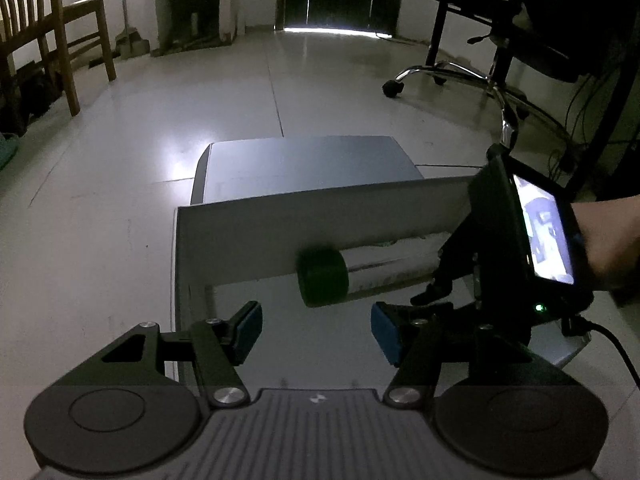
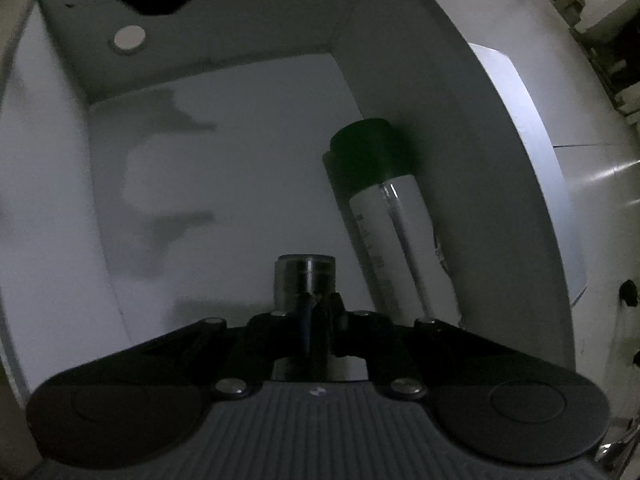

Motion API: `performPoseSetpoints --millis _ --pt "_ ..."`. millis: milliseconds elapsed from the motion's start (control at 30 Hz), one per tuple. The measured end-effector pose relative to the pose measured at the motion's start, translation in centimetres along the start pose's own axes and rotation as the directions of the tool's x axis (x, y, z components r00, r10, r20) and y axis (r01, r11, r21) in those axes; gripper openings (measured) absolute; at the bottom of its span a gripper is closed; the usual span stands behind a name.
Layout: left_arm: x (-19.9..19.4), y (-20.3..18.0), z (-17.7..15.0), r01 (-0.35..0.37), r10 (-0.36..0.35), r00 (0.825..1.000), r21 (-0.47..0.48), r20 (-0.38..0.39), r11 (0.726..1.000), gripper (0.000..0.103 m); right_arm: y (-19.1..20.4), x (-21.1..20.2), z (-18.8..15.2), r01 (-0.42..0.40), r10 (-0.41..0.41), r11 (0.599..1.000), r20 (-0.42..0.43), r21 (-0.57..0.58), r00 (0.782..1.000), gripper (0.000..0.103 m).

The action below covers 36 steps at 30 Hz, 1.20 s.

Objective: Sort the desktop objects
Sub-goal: 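Lower the dark can upright into the box and open the right tool, then regrip the dark can with the right tool and push it beside the spray can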

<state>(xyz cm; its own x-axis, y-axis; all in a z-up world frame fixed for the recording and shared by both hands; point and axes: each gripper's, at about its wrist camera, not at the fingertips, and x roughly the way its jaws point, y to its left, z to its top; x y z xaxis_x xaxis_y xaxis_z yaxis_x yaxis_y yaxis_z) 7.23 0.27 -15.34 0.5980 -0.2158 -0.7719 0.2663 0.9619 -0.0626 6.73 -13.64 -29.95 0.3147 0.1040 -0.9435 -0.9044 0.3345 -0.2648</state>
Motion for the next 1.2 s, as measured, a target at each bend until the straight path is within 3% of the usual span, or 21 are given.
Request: performPoseSetpoints --millis 167,200,233,300,333,467,533,600,700,933,1200 --pt "0.1 0.1 -0.1 0.003 -0.003 1.0 -0.005 -0.008 1.0 0.057 -0.5 0.1 -0.5 -0.012 0.012 1.0 -0.005 0.027 1.0 0.01" --pt "0.0 0.1 -0.1 0.004 -0.004 1.0 -0.004 -0.006 1.0 0.057 -0.3 0.1 -0.6 -0.008 0.008 1.0 -0.016 0.015 1.0 0.015" --pt "0.0 0.1 -0.1 0.004 -0.004 1.0 -0.002 -0.005 1.0 0.059 -0.2 0.0 -0.8 -0.003 0.003 1.0 -0.028 0.003 1.0 0.024" --pt "-0.1 0.0 -0.1 0.005 -0.005 1.0 0.0 -0.001 1.0 0.061 0.2 0.0 -1.4 -0.009 0.006 0.999 -0.064 -0.05 0.998 0.081" --pt "-0.1 0.0 -0.1 0.006 -0.006 1.0 -0.002 0.002 1.0 0.061 0.4 0.0 -1.7 -0.018 0.011 0.997 -0.082 -0.077 0.997 0.086" --pt "-0.1 -0.2 0.0 0.015 -0.015 1.0 -0.01 0.003 1.0 0.061 0.5 0.7 -2.7 -0.046 0.027 0.991 -0.154 -0.122 0.988 0.083" --pt "-0.1 -0.3 -0.1 0.019 -0.019 1.0 -0.012 -0.001 1.0 0.061 0.3 1.3 -2.8 -0.033 0.013 0.993 -0.17 -0.114 0.985 0.074" --pt "-0.2 -0.4 -0.4 0.019 -0.019 1.0 -0.016 -0.004 1.0 0.061 0.1 1.7 -2.7 -0.004 -0.014 0.994 -0.164 -0.11 0.986 0.056" --pt "-0.3 -0.7 -1.1 0.015 -0.015 1.0 -0.037 -0.011 0.999 0.061 -0.7 2.2 -2.4 -0.061 0.048 0.996 -0.186 -0.064 0.981 0.041" --pt "0.4 -0.9 -1.4 0.0 -0.001 1.0 -0.098 -0.016 0.995 0.062 -1.6 2.0 -2.7 -0.057 0.045 0.995 -0.151 -0.08 0.988 0.04" --pt "0.6 -1.0 -1.8 0.0 -0.003 1.0 -0.15 -0.022 0.989 0.063 -1.6 2.6 -2.3 0.041 -0.086 0.943 -0.123 -0.33 0.989 0.04"
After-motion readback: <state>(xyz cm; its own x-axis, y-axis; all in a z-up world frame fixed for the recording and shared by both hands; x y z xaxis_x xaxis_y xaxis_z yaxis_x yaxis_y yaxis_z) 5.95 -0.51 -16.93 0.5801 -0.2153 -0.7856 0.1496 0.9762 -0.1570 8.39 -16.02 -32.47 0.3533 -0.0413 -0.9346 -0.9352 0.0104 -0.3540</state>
